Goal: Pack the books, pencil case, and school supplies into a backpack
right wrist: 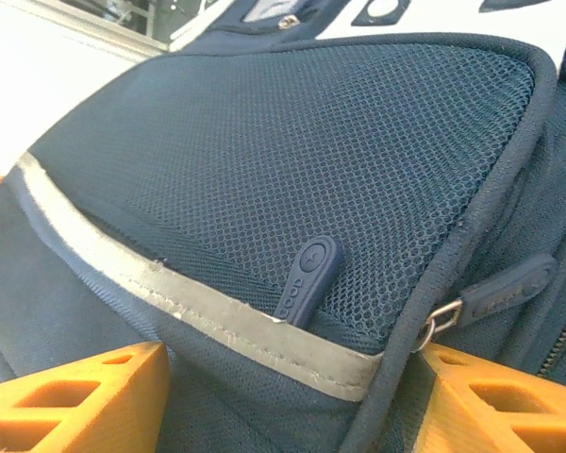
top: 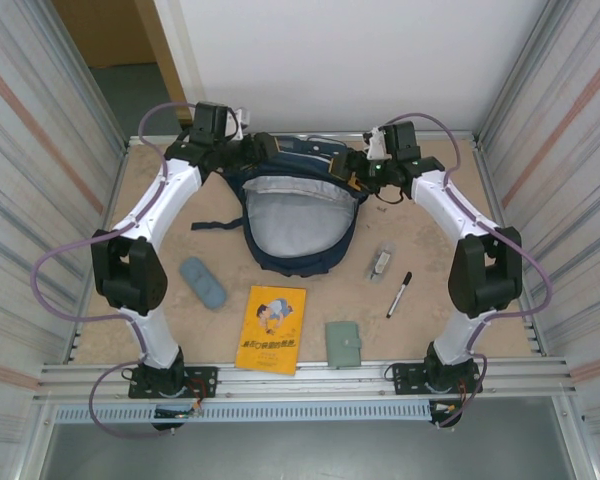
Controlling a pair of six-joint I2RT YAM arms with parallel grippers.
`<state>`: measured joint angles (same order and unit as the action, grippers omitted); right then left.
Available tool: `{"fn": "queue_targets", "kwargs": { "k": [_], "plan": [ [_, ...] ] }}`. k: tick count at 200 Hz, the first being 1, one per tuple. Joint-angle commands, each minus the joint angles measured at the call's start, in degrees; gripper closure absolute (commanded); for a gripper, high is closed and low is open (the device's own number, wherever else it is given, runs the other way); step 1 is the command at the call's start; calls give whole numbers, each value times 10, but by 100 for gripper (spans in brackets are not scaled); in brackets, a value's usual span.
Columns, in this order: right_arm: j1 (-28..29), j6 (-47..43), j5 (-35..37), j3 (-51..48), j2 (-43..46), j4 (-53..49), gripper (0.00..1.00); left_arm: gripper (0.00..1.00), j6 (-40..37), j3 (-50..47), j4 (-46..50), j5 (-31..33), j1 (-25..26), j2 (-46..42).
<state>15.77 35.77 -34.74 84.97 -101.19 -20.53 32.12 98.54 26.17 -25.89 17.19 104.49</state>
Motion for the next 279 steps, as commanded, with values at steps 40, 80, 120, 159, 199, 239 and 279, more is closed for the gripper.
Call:
{"fn": "queue_targets", "kwargs": {
  "k": [40, 80, 120, 159, 199, 239, 279],
  "plan": [
    [23, -5, -10, 14, -41, 50, 36, 41, -36, -61, -41, -33, 19, 8],
    [18, -1, -9, 15, -85, 43, 37, 41, -38, -60, -4, -36, 16, 57],
    [18, -1, 15, -13, -80, 28, 37, 39, -16, -87, 19, -33, 6, 66],
    [19, -37, 65, -34, -40, -55, 35, 37, -18, -117, 89, -24, -9, 27],
    [44, -52, 171, -78, 48, -161, 31, 35, -33, -191, 161, -5, -8, -67],
    [119, -10, 202, -153, 137, -200, 31, 34, -37, -299, 235, 27, 18, -181],
    [259, 58, 115, -241, 156, -152, 37, 30, 19, -455, 251, -15, 73, -272]
  ]
}}
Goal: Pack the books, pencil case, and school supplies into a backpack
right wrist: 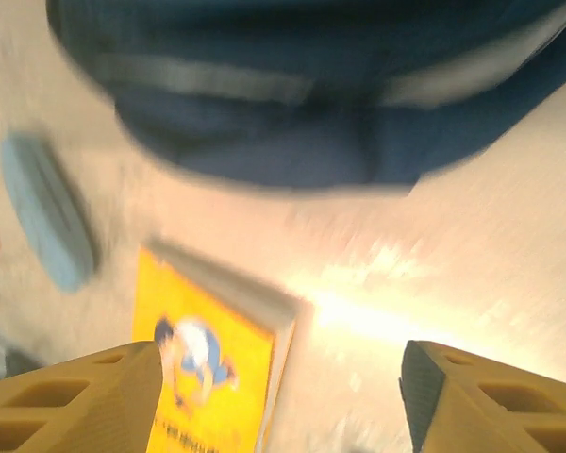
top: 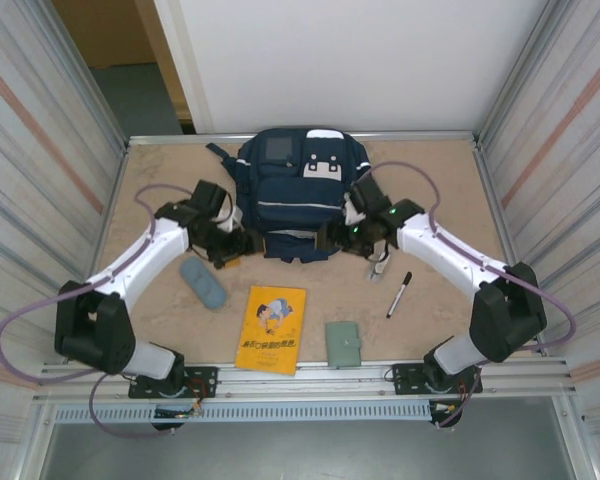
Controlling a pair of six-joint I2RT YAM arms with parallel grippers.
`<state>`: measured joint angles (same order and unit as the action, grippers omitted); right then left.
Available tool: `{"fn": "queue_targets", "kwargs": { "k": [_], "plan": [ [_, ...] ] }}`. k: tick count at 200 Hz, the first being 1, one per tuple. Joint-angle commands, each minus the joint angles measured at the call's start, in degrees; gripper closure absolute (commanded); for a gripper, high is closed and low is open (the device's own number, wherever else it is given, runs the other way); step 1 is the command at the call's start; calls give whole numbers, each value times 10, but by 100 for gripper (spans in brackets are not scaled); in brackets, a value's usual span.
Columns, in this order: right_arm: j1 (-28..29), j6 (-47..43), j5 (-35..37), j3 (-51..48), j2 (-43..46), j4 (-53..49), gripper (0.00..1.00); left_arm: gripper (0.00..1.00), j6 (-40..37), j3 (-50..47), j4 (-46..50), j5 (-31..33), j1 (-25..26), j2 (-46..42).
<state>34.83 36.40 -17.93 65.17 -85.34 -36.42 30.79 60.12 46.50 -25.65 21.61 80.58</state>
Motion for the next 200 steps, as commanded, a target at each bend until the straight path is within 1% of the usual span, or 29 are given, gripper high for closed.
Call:
{"fn": "queue_targets", "kwargs": {
  "k": [1, 13, 25, 36, 48, 72, 82, 93, 107, 121, 134, 148, 165, 200],
  "plan": [
    [72, 52, -55, -44, -3, 8, 37, 30, 33, -73, 47, -18, 31, -34],
    [115, 48, -63, -53, -18, 12, 43, 30, 43, -105, 44, -5, 56, -51],
    [153, 41, -50, -61, -33, 9, 47, 30, 50, -134, 34, 5, 74, -59],
    [175, 42, -35, -71, -43, 14, 51, 29, 64, -159, 20, 10, 84, -61],
    [186, 50, -29, -84, -54, 30, 55, 29, 79, -185, -4, 5, 92, -64],
    [192, 47, -38, -93, -84, 57, 59, 29, 94, -231, -51, 4, 109, -74],
    [192, 35, -47, -84, -105, 52, 60, 29, 100, -252, -82, -21, 109, -71],
    [196, 28, -38, -74, -121, 43, 62, 29, 112, -271, -114, -48, 112, -62],
    [200, 25, -27, -73, -134, 53, 63, 29, 115, -274, -123, -46, 127, -53],
    [200, 33, -26, -84, -143, 79, 62, 29, 108, -274, -119, -41, 133, -49],
    [201, 38, -28, -87, -157, 91, 63, 29, 108, -283, -137, -54, 131, -47],
    [204, 40, -27, -82, -168, 91, 65, 29, 118, -293, -171, -81, 131, -47],
    [208, 41, -21, -80, -171, 89, 67, 29, 139, -304, -208, -110, 134, -62],
    [215, 47, -18, -83, -176, 105, 71, 31, 191, -340, -303, -161, 133, -124]
  ]
}}
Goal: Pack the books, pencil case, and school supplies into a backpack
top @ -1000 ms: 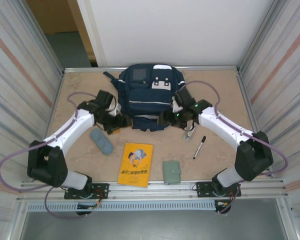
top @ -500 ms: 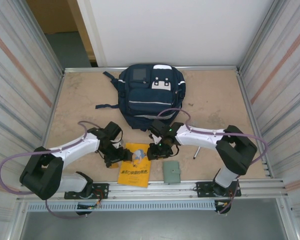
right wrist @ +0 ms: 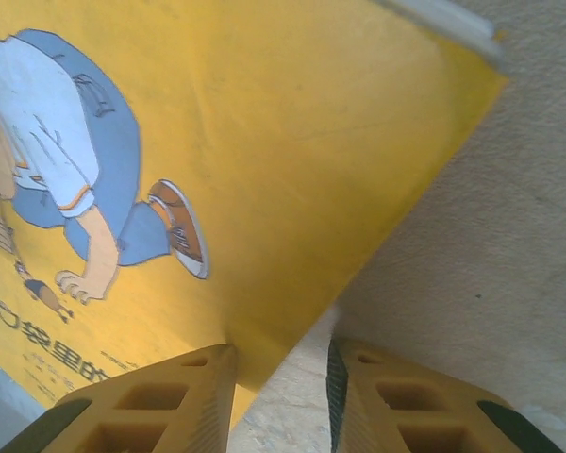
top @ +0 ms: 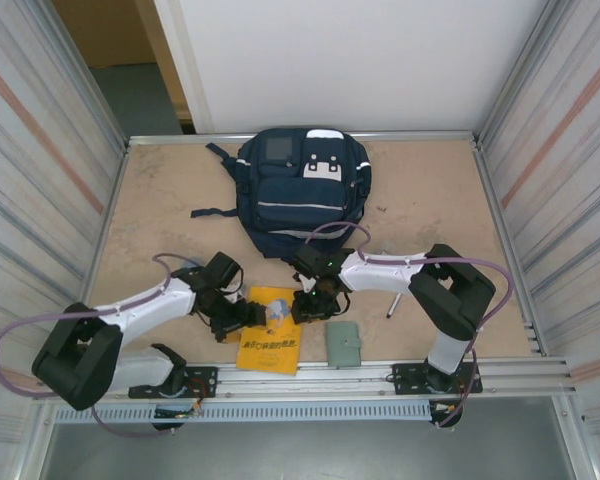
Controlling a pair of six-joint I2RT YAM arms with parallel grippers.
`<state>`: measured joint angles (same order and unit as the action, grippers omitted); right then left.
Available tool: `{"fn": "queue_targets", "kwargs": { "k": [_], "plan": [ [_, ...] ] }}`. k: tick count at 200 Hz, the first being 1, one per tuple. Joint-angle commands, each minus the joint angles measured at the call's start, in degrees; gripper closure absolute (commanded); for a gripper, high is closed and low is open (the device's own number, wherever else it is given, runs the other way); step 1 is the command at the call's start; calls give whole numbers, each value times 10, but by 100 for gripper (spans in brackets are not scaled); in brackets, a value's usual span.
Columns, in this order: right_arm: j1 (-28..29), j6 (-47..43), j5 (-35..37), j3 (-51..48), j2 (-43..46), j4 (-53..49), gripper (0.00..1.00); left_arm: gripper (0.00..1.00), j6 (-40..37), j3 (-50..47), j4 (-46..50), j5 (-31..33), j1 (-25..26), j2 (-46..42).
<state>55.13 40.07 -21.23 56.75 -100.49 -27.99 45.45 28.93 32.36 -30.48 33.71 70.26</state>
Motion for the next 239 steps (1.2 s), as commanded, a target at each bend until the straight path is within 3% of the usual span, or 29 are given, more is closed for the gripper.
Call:
{"fn": "queue_targets", "kwargs": {
  "k": [1, 35, 73, 88, 106, 127, 142, 161, 182, 216, 228, 239],
  "plan": [
    [13, 10, 15, 1, -24, 21, 71, 31, 45, -28, -163, -114, 12, -23],
    [20, 27, 9, -17, -22, 62, 72, 36, 59, -29, -173, -131, 12, -76],
    [19, 26, -8, -26, -10, 100, 73, 49, 78, -52, -184, -94, 12, -146],
    [16, 26, -11, -24, -10, 110, 73, 50, 98, -72, -201, -87, 12, -165],
    [16, 28, -11, -23, -8, 119, 71, 51, 102, -81, -161, -46, 12, -178],
    [16, 26, -8, -25, 3, 133, 71, 59, 101, -79, -102, 10, 10, -170],
    [16, 19, 7, -30, 22, 136, 65, 70, 101, -76, -76, 30, 2, -161],
    [16, 5, 36, -52, 65, 154, 60, 80, 99, -65, -84, 5, -24, -162],
    [17, -13, 83, -81, 137, 174, 46, 90, 82, -11, -67, -19, -48, -172],
    [33, -55, 192, -92, 259, 141, 35, 93, 41, 142, 9, 18, -61, -163],
    [23, -6, 215, -73, 286, 90, 31, 93, 41, 186, 1, 25, -62, -156],
    [5, 108, 233, -34, 304, -5, 29, 92, 54, 219, -14, 34, -63, -146]
  ]
}}
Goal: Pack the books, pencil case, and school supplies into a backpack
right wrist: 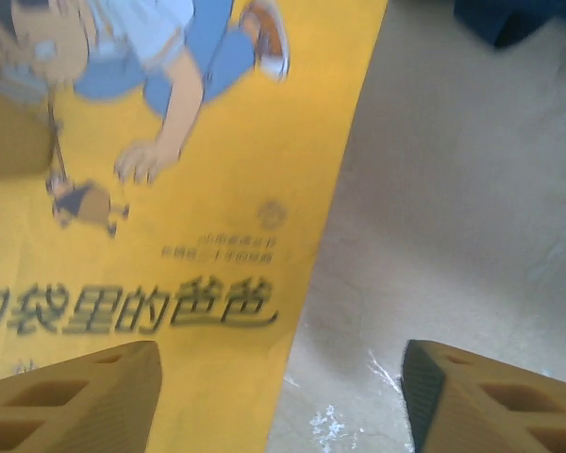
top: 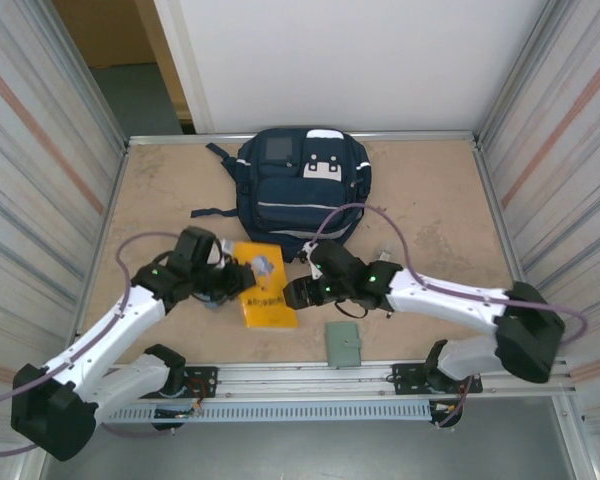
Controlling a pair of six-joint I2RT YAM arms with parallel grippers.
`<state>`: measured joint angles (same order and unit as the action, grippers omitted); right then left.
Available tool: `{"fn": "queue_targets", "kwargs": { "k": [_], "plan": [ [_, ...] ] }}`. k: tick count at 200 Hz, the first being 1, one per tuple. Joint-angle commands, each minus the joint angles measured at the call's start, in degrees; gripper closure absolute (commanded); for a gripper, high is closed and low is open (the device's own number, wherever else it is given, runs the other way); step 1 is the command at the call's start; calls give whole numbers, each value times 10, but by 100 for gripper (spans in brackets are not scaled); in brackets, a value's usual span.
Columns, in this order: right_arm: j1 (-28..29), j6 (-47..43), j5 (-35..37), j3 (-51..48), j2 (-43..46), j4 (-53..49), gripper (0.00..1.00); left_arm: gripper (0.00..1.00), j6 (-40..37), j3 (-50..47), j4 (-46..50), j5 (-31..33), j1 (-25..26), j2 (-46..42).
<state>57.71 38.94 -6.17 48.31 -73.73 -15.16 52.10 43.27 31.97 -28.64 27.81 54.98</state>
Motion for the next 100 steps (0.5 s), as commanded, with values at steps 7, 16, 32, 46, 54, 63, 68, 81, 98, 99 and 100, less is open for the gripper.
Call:
{"fn": "queue_targets", "kwargs": {
  "k": [7, 16, 32, 46, 54, 63, 68, 81, 98, 99, 100],
  "plan": [
    [-28, 177, 79, 65, 47, -167, 26, 91, -1, 93, -24, 22, -5, 14],
    [-30, 216, 57, 61, 74, -156, 24, 88, 15, 108, -50, 33, -5, 21],
    [-29, 294, 56, 23, 136, -96, 17, 88, 49, 114, -108, 61, -4, 33],
    [-45, 357, 68, -11, 189, -58, 5, 88, 85, 110, -160, 88, -5, 47],
    [-59, 368, 61, -29, 212, -25, 4, 88, 107, 103, -195, 94, -5, 54],
    [-76, 380, 45, -48, 232, 17, 2, 87, 134, 96, -241, 91, -5, 65],
    [-84, 388, 33, -58, 239, 36, 2, 86, 148, 93, -265, 88, -5, 71],
    [-98, 420, 14, -77, 250, 76, 2, 86, 175, 95, -309, 71, -5, 89],
    [-94, 463, 10, -98, 249, 134, 2, 86, 180, 109, -347, 46, -4, 108],
    [-94, 465, 10, -98, 248, 137, 2, 86, 180, 109, -348, 45, -4, 109],
    [-93, 466, 10, -100, 247, 141, 2, 86, 182, 110, -349, 45, -4, 109]
  ]
}}
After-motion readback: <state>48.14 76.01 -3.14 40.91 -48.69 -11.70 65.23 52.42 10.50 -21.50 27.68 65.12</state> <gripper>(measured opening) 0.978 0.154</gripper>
